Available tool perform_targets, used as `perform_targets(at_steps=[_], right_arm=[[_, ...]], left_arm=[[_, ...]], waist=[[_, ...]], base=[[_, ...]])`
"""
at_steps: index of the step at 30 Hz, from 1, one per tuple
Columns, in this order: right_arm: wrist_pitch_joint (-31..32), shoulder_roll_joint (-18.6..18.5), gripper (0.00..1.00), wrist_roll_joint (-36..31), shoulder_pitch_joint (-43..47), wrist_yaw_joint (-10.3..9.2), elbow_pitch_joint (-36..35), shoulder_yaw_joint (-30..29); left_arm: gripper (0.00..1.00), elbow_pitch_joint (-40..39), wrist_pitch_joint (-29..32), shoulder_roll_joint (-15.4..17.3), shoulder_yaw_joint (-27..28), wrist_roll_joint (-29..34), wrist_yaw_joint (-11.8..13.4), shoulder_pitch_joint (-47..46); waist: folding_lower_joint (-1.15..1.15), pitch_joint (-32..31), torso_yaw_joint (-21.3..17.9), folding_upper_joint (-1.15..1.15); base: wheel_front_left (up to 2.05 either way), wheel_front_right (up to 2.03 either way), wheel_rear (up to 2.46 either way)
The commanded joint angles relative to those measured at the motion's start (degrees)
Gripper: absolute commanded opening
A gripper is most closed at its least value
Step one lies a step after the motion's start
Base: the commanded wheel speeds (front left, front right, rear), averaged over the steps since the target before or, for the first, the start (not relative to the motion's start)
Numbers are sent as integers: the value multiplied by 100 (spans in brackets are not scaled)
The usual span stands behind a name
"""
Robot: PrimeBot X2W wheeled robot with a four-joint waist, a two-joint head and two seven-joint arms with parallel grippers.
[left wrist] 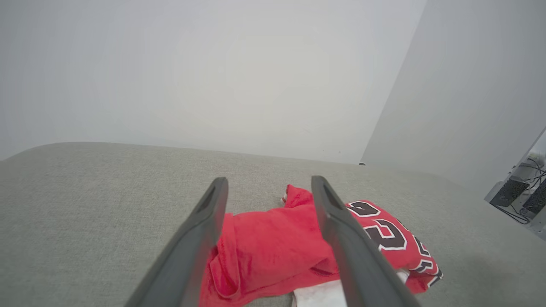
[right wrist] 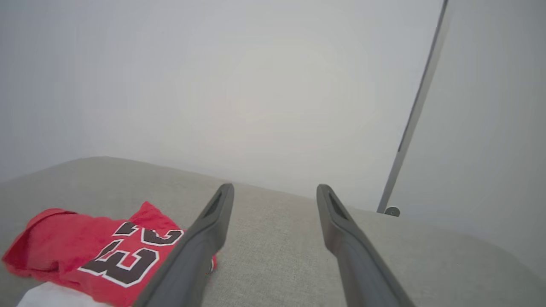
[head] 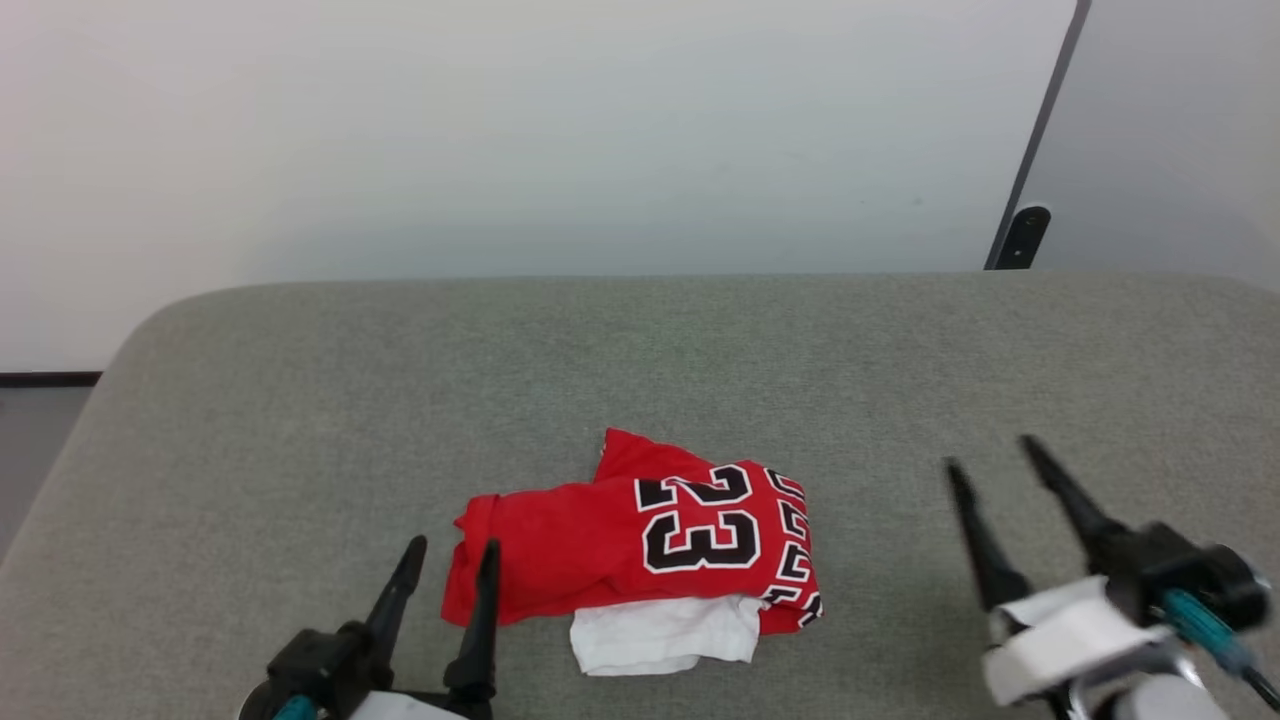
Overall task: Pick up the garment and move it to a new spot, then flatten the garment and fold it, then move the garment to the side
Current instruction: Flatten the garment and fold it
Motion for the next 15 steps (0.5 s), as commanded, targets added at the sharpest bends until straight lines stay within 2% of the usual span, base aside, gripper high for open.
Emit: perform_targets(at_steps=[1, 8, 15], right_arm=[[-20, 21, 100, -90, 117, -8, -89, -125], [-24, 278, 100, -203, 832, -8, -591, -1078], [-25, 268, 100, -240, 1110, -8, -840, -1303]], left_arm=[[100, -43, 2, 8, 29, 64, -9, 78], [100, -215, 2, 26, 192, 184, -22, 298], [100, -329, 2, 55, 132, 249, -23, 385]], waist=[[0, 5, -24, 0], [0, 23, -149, 0], [0, 65, -260, 0]], base=[[0, 0, 0], [0, 0, 0], [0, 0, 0]])
